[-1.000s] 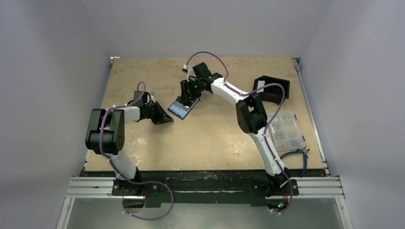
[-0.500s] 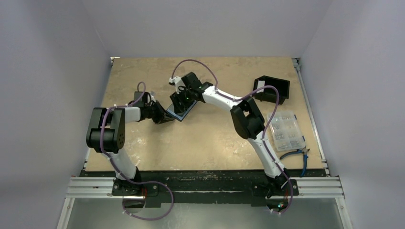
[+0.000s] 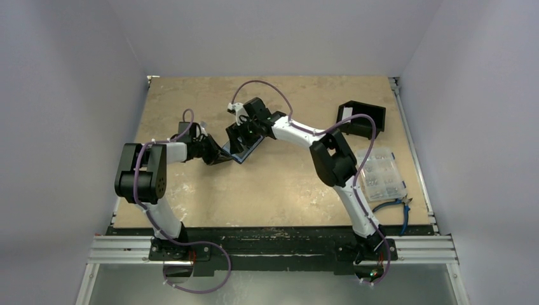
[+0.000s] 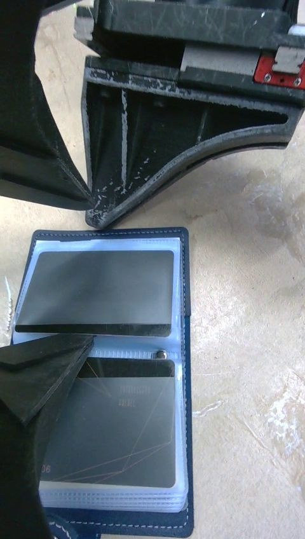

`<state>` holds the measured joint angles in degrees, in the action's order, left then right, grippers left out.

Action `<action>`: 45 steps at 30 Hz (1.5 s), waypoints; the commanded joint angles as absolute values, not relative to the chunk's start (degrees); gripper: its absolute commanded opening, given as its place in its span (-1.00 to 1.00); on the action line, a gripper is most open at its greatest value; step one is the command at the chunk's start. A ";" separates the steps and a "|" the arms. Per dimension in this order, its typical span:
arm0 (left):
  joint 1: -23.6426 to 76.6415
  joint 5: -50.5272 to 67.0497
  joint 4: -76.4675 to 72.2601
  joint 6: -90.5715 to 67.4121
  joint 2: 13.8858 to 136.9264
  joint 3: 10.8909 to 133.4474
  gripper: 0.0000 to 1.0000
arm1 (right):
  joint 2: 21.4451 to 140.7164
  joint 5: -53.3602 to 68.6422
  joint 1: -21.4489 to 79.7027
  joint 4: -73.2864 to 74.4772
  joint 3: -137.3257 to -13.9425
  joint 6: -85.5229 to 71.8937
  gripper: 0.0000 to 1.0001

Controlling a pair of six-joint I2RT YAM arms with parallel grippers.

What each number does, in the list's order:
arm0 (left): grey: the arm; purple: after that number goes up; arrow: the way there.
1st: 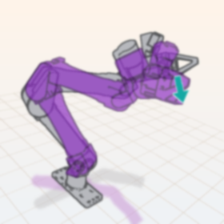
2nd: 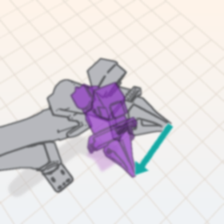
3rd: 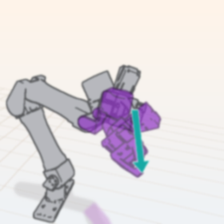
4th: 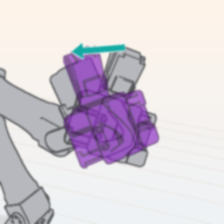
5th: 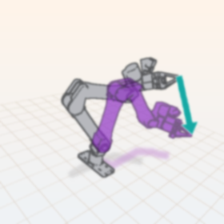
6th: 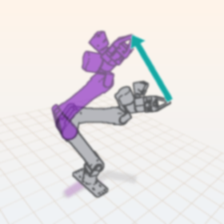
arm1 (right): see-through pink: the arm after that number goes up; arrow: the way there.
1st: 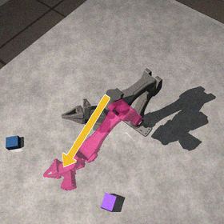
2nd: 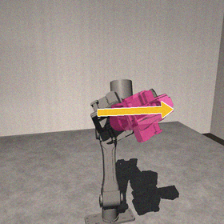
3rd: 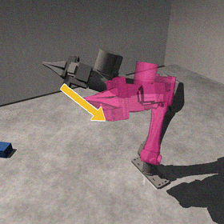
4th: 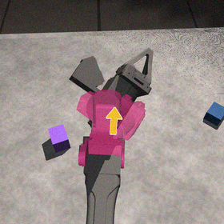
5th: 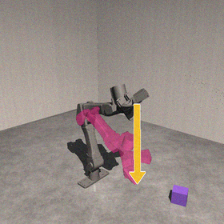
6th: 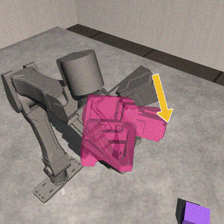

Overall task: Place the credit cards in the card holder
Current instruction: Insert the credit card into the card holder, then turn over the card slot in the card holder.

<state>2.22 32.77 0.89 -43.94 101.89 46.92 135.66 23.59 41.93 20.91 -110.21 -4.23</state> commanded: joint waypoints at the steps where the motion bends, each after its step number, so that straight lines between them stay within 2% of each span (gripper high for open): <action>1: 2.06 27.86 3.24 -41.48 100.93 46.19 -1.00 | 129.48 22.45 41.45 20.86 -109.59 -9.53 0.56; 4: 1.98 26.79 5.34 -40.17 98.40 45.89 -1.00 | 128.60 19.03 41.28 22.31 -110.23 -10.28 0.57; 11: 1.80 26.92 8.88 -38.50 93.27 44.89 -1.00 | 129.84 19.66 41.06 22.66 -110.87 -11.42 0.54; 19: 1.67 28.77 8.99 -39.28 91.64 45.44 -0.98 | 131.99 23.44 40.27 20.22 -110.09 -12.92 0.31; 26: 1.52 30.33 7.18 -40.72 92.28 45.04 -0.95 | 133.95 25.83 40.08 19.27 -109.18 -13.18 0.00; 37: 1.43 32.22 5.27 -42.70 91.03 45.29 -0.89 | 135.70 21.19 39.73 19.29 -107.68 -13.01 -0.09; 41: 1.44 33.94 1.35 -45.72 92.10 44.94 -0.81 | 136.06 22.20 39.30 18.48 -106.04 -13.61 -0.12; 45: 1.46 34.70 -4.83 -49.73 93.62 44.42 -0.61 | 136.03 24.05 39.17 16.37 -103.99 -14.61 -0.18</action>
<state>1.89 32.27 3.40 -44.93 93.03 45.08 135.83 23.92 39.40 17.04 -106.83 -13.65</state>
